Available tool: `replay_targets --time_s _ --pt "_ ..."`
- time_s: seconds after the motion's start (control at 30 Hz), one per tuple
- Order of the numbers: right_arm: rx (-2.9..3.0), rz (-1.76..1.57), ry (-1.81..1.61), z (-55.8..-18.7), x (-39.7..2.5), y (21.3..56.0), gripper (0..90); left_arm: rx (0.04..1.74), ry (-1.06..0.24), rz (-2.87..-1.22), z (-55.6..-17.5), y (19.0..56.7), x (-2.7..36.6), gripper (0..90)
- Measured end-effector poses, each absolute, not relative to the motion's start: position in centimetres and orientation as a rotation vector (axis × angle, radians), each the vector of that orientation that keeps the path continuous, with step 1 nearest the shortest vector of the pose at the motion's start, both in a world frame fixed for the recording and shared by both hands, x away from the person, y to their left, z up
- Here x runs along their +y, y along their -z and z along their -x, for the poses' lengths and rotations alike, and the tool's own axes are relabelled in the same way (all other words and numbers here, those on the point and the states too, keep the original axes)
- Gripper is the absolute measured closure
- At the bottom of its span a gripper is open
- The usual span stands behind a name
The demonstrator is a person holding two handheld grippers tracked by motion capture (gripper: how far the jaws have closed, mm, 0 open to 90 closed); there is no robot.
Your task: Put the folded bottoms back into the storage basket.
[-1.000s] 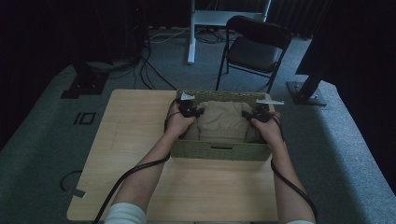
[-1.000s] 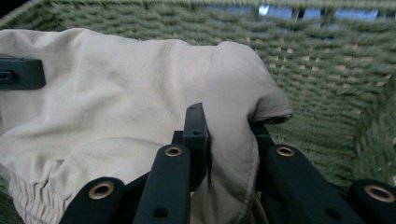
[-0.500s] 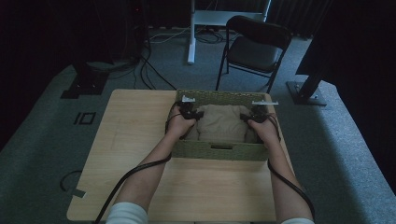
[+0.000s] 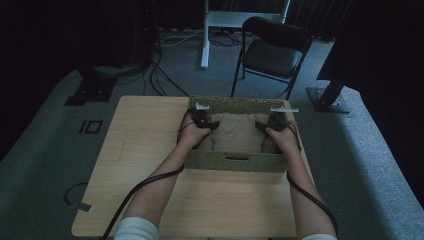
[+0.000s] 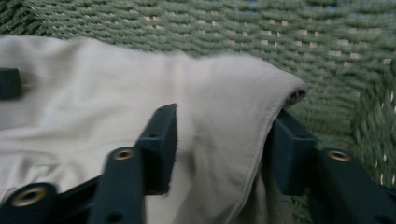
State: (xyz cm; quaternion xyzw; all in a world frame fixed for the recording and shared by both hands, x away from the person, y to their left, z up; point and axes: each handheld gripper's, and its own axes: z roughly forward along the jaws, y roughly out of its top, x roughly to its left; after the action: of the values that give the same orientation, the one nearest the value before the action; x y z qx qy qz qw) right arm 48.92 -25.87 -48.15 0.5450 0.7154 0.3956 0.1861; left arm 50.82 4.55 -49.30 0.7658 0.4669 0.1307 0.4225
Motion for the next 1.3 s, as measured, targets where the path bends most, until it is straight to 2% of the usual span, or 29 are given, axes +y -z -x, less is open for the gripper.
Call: replay_targets --time_s 0.1,0.27,0.5,0.8,1.3 --pt "2.012 -1.518 -1.146 -48.9 -25.8 47.9 30.8 1.161 -0.352 -1.944 -51.0 49.3 4.5 30.6" --pt "2.018 -1.478 -1.12 -48.8 -25.7 47.2 19.2 1.135 -0.361 -1.946 -50.6 48.3 4.1 17.6" --pt "2.077 -1.447 -1.103 -48.5 -25.3 46.8 14.0 1.081 -0.323 -1.951 -49.6 46.3 3.6 16.2" --pt "2.07 -1.429 -1.126 -48.1 -25.0 46.2 13.7 1.051 -0.277 -1.922 -48.6 44.8 3.7 16.2" --pt "2.049 -1.382 -1.126 -46.1 -25.1 43.4 12.6 1.005 -0.313 -1.907 -46.5 42.6 5.0 16.2"
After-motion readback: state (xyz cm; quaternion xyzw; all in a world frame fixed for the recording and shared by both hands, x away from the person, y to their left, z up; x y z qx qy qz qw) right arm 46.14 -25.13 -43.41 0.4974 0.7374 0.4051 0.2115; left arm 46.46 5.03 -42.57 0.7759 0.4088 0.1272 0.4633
